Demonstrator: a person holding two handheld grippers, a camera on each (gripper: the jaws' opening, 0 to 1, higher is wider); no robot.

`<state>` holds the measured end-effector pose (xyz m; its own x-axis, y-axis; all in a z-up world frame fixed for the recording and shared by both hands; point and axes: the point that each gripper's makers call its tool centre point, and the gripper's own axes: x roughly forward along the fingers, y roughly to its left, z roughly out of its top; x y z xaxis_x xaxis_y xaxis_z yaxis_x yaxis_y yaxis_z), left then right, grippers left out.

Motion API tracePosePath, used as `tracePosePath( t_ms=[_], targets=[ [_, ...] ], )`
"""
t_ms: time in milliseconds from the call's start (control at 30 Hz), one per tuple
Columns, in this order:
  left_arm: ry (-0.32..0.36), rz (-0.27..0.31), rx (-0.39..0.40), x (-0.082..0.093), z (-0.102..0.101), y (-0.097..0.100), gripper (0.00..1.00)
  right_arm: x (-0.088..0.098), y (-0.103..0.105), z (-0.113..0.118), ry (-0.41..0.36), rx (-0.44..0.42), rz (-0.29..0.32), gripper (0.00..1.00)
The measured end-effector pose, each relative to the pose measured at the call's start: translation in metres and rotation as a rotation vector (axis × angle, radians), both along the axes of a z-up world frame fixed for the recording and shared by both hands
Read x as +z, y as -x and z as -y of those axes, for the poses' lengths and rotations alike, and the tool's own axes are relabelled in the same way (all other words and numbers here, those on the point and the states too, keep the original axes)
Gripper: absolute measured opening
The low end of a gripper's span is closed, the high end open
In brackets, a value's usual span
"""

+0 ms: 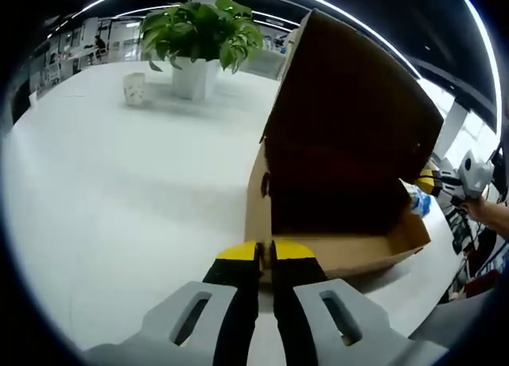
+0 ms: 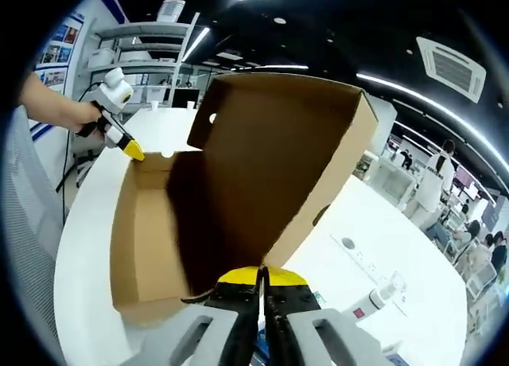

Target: Operate the shoe box by opening the lid, removing the specified soft item, and placing it in the target area until the item is outside and the box remains undamaged.

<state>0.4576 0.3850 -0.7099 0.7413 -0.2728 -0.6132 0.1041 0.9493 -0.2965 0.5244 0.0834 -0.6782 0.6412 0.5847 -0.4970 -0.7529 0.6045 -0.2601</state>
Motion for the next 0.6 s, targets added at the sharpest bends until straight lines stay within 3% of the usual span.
tracePosePath(
  t_ms=[600],
  targets=[
    [-0.014, 0.003, -0.005, 0.0004, -0.0002, -0.001, 0.02, -0.0061, 0.0094, 0.0027, -0.043, -0.073, -0.029, 0.0]
  ],
)
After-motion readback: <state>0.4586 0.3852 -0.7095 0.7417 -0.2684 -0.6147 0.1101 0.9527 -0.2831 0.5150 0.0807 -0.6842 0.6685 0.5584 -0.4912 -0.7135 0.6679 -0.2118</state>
